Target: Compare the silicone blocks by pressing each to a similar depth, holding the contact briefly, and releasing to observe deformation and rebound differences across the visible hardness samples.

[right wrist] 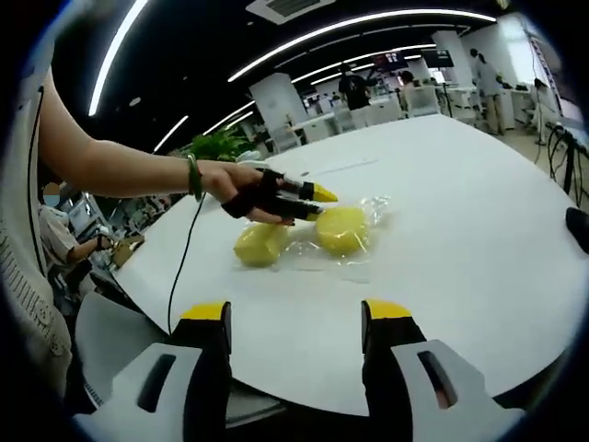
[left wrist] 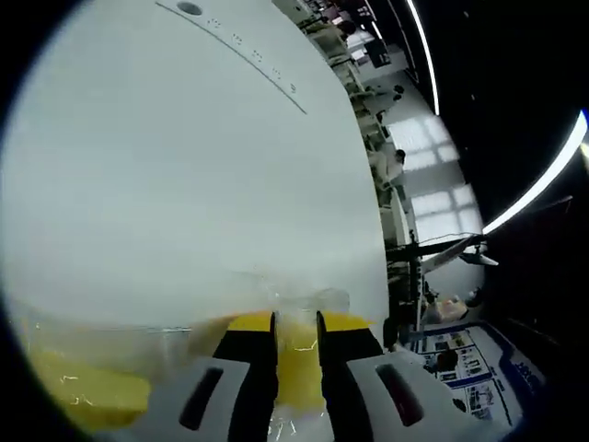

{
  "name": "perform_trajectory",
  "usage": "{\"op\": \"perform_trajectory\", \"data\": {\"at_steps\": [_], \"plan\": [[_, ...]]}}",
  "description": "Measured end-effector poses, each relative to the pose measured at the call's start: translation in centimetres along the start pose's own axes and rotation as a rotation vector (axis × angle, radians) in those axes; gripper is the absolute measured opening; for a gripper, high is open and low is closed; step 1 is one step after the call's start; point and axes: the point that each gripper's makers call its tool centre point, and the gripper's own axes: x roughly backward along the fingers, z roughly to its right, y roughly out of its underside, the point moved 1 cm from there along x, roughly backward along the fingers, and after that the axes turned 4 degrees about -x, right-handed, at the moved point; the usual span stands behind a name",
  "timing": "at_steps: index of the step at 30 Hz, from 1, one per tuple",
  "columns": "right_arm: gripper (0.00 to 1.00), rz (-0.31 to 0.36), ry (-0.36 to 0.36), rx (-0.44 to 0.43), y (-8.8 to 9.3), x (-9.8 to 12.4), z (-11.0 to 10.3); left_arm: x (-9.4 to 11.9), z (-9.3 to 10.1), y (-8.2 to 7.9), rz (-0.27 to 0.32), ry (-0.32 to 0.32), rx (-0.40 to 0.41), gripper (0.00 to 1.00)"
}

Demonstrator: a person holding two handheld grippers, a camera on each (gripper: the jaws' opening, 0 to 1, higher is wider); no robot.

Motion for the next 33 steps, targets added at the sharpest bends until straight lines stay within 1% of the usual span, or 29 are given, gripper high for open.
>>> {"op": "perform_trajectory", "data": {"at_steps": [2, 5, 6, 7, 8, 9, 10, 11, 14, 16, 18, 20, 22, 23, 24, 25, 26, 27, 28, 29, 31, 33], "plan": [[0.52, 0.003, -0.002, 0.002, 0.0, -0.1, 0.0, -0.2, -0.1, 0.0, -0.005, -0.012, 0.02, 0.11], [0.51, 0.002, -0.006, -0.004, 0.3, -0.2, 0.0, -0.7, 0.0, 0.1, -0.019, -0.023, -0.014, 0.09], [0.51, 0.002, -0.006, -0.005, 0.3, -0.2, 0.0, -0.8, 0.1, -0.1, -0.011, -0.013, -0.086, 0.05], [0.51, 0.001, -0.008, -0.009, 0.5, -0.2, 0.0, -0.8, 0.4, -0.4, 0.001, 0.003, -0.122, 0.03], [0.51, 0.0, -0.008, -0.009, 0.5, -0.2, 0.0, -0.8, 0.4, -0.1, -0.021, -0.004, -0.18, 0.0], [0.51, -0.002, -0.006, -0.005, 0.6, -0.2, 0.0, -0.8, 0.4, -0.1, -0.019, -0.013, -0.216, 0.0], [0.51, -0.005, -0.005, -0.003, 0.7, -0.1, 0.0, -0.7, 0.6, 0.1, -0.026, -0.014, -0.226, 0.0], [0.51, -0.003, -0.006, -0.004, 0.7, 0.0, 0.0, -0.7, 0.8, 0.1, -0.023, -0.015, -0.195, 0.0], [0.51, 0.003, -0.002, -0.009, 0.6, 0.2, 0.0, -0.3, 1.0, 0.2, -0.015, -0.01, -0.214, 0.0], [0.5, 0.002, 0.004, 0.0, 0.5, 0.5, 0.1, 0.0, 1.9, 0.3, -0.007, 0.035, -0.216, 0.0], [0.5, 0.011, 0.004, 0.002, 0.1, 0.8, -0.1, 0.5, 2.5, 0.5, -0.002, 0.037, -0.227, 0.0], [0.49, 0.015, 0.006, 0.01, 0.0, 1.0, -0.2, 1.1, 3.6, 0.7, -0.002, 0.073, -0.273, 0.0], [0.5, 0.016, 0.007, 0.018, -0.1, 1.1, -0.4, 1.8, 4.1, 1.2, -0.019, 0.076, -0.357, 0.0], [0.5, 0.016, 0.007, 0.021, -0.2, 1.1, -0.5, 2.1, 4.4, 1.4, -0.027, 0.085, -0.373, 0.0], [0.5, 0.021, 0.004, 0.028, -0.3, 1.2, -0.7, 2.5, 4.6, 1.6, -0.017, 0.083, -0.366, 0.0], [0.5, 0.024, 0.003, 0.032, -0.4, 1.3, -0.9, 2.8, 4.8, 1.7, -0.015, 0.083, -0.382, 0.0], [0.49, 0.024, 0.003, 0.035, -0.5, 1.4, -1.0, 3.2, 5.2, 1.9, -0.007, 0.094, -0.437, 0.0], [0.49, 0.028, 0.002, 0.041, -0.6, 1.5, -1.2, 3.5, 5.4, 2.1, -0.007, 0.09, -0.461, 0.0], [0.5, 0.03, 0.002, 0.043, -0.6, 1.5, -1.2, 3.8, 5.7, 2.2, -0.005, 0.083, -0.52, 0.0], [0.49, 0.033, 0.0, 0.046, -0.7, 1.7, -1.4, 4.0, 5.9, 2.3, 0.0, 0.085, -0.56, 0.0], [0.5, 0.026, 0.002, 0.05, -0.6, 1.8, -1.4, 4.4, 6.6, 3.0, -0.011, 0.087, -0.583, 0.0], [0.52, 0.011, -0.001, 0.056, -0.4, 1.9, -1.5, 4.8, 7.5, 3.3, -0.001, 0.104, -0.601, 0.0]]}}
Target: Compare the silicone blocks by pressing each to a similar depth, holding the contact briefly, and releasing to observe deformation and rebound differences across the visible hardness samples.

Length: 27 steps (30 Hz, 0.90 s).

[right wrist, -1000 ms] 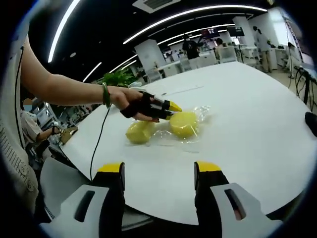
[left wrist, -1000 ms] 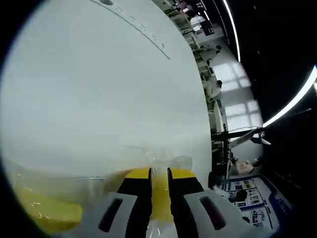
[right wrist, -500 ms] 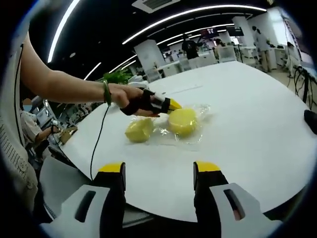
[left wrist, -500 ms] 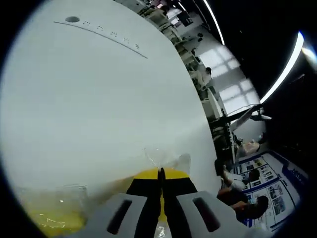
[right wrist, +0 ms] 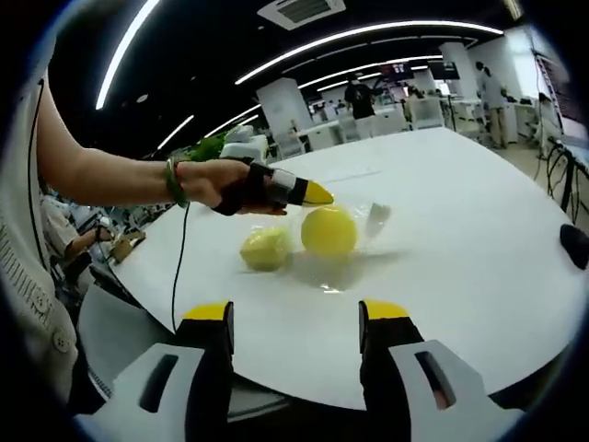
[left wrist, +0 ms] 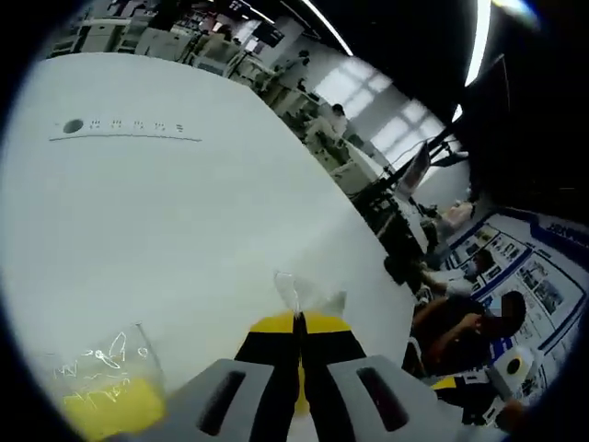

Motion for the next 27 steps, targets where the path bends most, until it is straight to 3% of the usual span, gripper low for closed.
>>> {"op": "perform_trajectory", "data": {"at_steps": [3, 11, 17, 24, 27], "plan": [[0.53, -0.021, 0.013, 0.067, -0.2, 0.6, -0.1, 0.5, 1.3, -0.2, 0.015, 0.016, -0.028, 0.0], [0.62, 0.019, 0.06, 0.108, -1.4, 1.9, -0.1, 2.8, 4.6, 0.4, 0.029, 0.053, -0.104, 0.0], [0.63, 0.038, 0.061, 0.133, -2.4, 2.4, -0.5, 5.3, 5.6, 0.6, 0.038, 0.064, -0.142, 0.0], [0.66, 0.046, 0.01, 0.207, -4.7, 1.9, -2.2, 9.0, 7.4, -0.6, 0.082, 0.088, -0.171, 0.0], [0.68, 0.037, -0.032, 0.278, -6.0, 1.1, -3.3, 11.0, 8.3, -1.4, 0.11, 0.105, -0.191, 0.0]]}}
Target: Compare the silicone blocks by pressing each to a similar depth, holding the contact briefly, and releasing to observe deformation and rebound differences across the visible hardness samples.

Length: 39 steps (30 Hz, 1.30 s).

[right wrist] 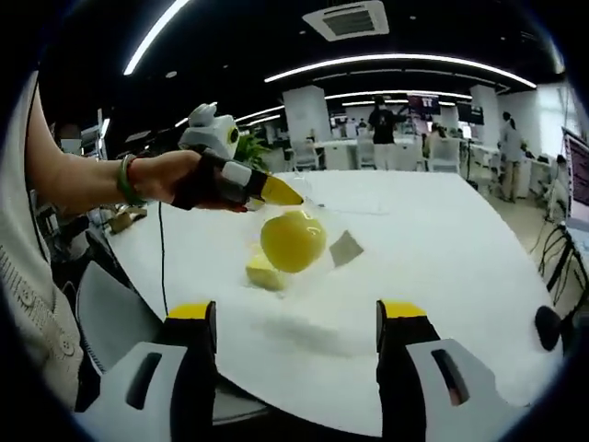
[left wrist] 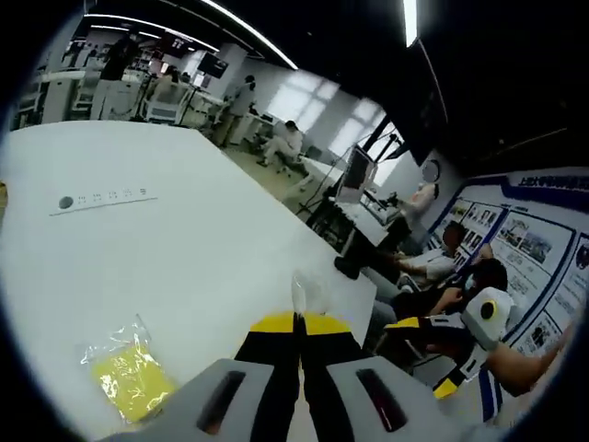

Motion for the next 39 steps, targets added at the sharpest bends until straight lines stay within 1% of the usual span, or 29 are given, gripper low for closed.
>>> {"op": "perform_trajectory", "data": {"at_steps": [3, 5, 7, 9, 10, 11, 12, 13, 14, 15, 16, 19, 20, 21, 24, 25, 27, 29, 30, 31, 35, 38, 39], "plan": [[0.7, 0.001, -0.042, 0.063, -1.7, -1.0, -0.7, 2.1, 1.0, -1.2, 0.023, 0.005, -0.038, 0.0], [0.7, 0.015, -0.062, 0.104, -2.9, -1.6, -1.1, 3.4, 1.5, -1.7, 0.036, 0.004, -0.071, 0.0], [0.72, 0.019, -0.079, 0.13, -4.1, -2.5, -1.4, 4.7, 1.8, -1.8, 0.042, -0.003, -0.083, 0.0], [0.77, 0.021, -0.076, 0.151, -5.0, -3.6, -1.5, 5.7, 2.0, -1.6, 0.041, -0.009, -0.098, 0.0], [0.79, 0.019, -0.086, 0.171, -5.5, -4.3, -1.8, 6.1, 2.0, -1.5, 0.041, -0.016, -0.106, 0.0], [0.78, 0.017, -0.104, 0.196, -5.8, -4.8, -2.2, 6.7, 2.0, -1.3, 0.039, -0.019, -0.11, 0.0], [0.74, 0.016, -0.138, 0.221, -6.2, -5.5, -2.9, 7.1, 1.9, -1.2, 0.038, -0.022, -0.114, 0.0], [0.73, 0.019, -0.163, 0.226, -6.4, -5.9, -3.6, 7.2, 1.9, -1.1, 0.037, -0.024, -0.115, 0.0], [0.72, 0.008, -0.189, 0.239, -6.5, -6.7, -4.2, 7.7, 1.9, -0.8, 0.034, -0.028, -0.119, 0.0], [0.71, 0.0, -0.213, 0.257, -6.5, -7.2, -4.9, 8.0, 1.8, -0.6, 0.033, -0.033, -0.121, 0.0], [0.72, -0.008, -0.257, 0.291, -6.5, -8.0, -5.9, 8.5, 1.8, -0.3, 0.029, -0.035, -0.123, 0.0], [0.73, -0.026, -0.316, 0.355, -6.5, -9.6, -7.7, 9.6, 1.9, 0.3, 0.022, -0.039, -0.122, 0.0], [0.72, -0.029, -0.35, 0.376, -6.4, -10.4, -8.6, 10.1, 1.9, 0.6, 0.022, -0.048, -0.126, 0.0], [0.7, -0.048, -0.371, 0.377, -6.0, -10.8, -9.3, 10.4, 1.9, 0.7, 0.02, -0.045, -0.127, 0.0], [0.66, -0.077, -0.452, 0.387, -5.4, -12.0, -11.5, 11.5, 2.0, 1.2, 0.021, -0.056, -0.134, 0.0], [0.65, -0.088, -0.478, 0.393, -5.1, -12.4, -12.3, 11.9, 2.0, 1.3, 0.022, -0.066, -0.156, 0.0], [0.63, -0.086, -0.512, 0.412, -5.0, -12.9, -13.4, 12.5, 2.0, 1.6, 0.018, -0.068, -0.147, 0.0], [0.59, -0.109, -0.536, 0.424, -4.6, -13.3, -14.2, 12.9, 2.0, 2.0, 0.014, -0.071, -0.157, 0.0], [0.56, -0.118, -0.537, 0.433, -4.4, -13.5, -14.3, 13.1, 2.0, 2.1, 0.011, -0.073, -0.156, 0.0], [0.55, -0.124, -0.542, 0.444, -4.2, -13.7, -14.4, 13.3, 2.0, 2.2, 0.007, -0.074, -0.159, 0.0], [0.53, -0.126, -0.562, 0.453, -3.9, -14.0, -14.9, 13.8, 2.2, 2.5, 0.006, -0.068, -0.16, 0.0], [0.41, -0.133, -0.59, 0.476, -3.5, -13.9, -15.4, 14.0, 2.4, 2.7, 0.004, -0.056, -0.172, 0.0], [0.37, -0.14, -0.6, 0.469, -3.4, -13.8, -15.6, 14.0, 2.5, 2.7, 0.006, -0.05, -0.174, 0.0]]}}
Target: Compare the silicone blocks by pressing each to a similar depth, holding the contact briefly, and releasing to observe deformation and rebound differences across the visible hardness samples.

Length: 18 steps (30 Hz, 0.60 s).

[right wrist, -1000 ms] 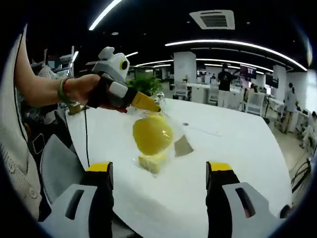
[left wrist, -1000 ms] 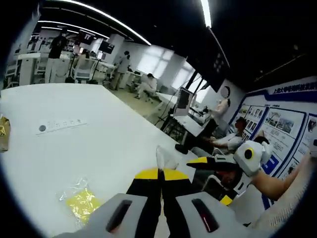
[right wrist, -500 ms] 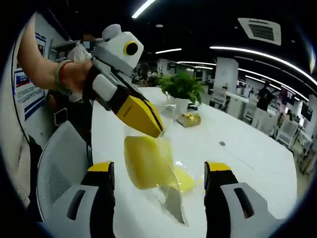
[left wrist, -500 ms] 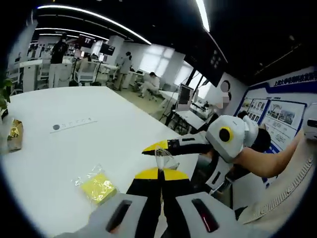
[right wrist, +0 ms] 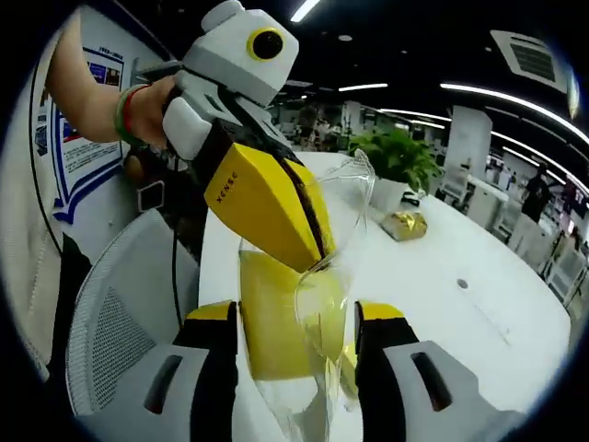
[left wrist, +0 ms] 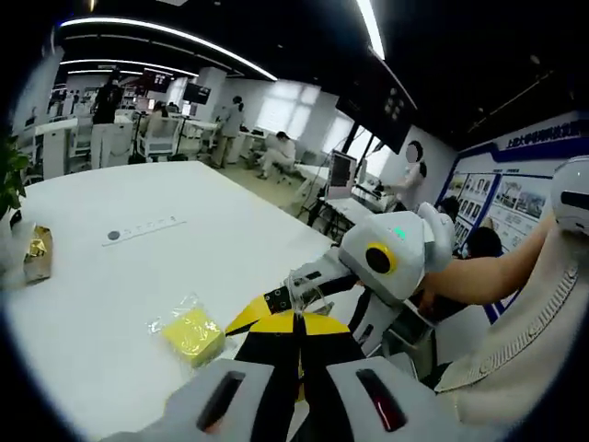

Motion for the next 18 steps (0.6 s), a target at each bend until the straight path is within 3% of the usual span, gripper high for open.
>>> {"op": "perform_trajectory", "data": {"at_steps": [5, 18], "plan": [[0.31, -0.007, 0.004, -0.009, 0.1, -0.1, -0.3, 0.2, 0.3, 0.5, -0.01, 0.031, -0.018, 0.0], [0.15, -0.092, 0.086, 0.067, 1.1, 0.0, -0.6, 0.4, 0.8, 1.3, -0.031, 0.06, -0.07, 0.0]]}}
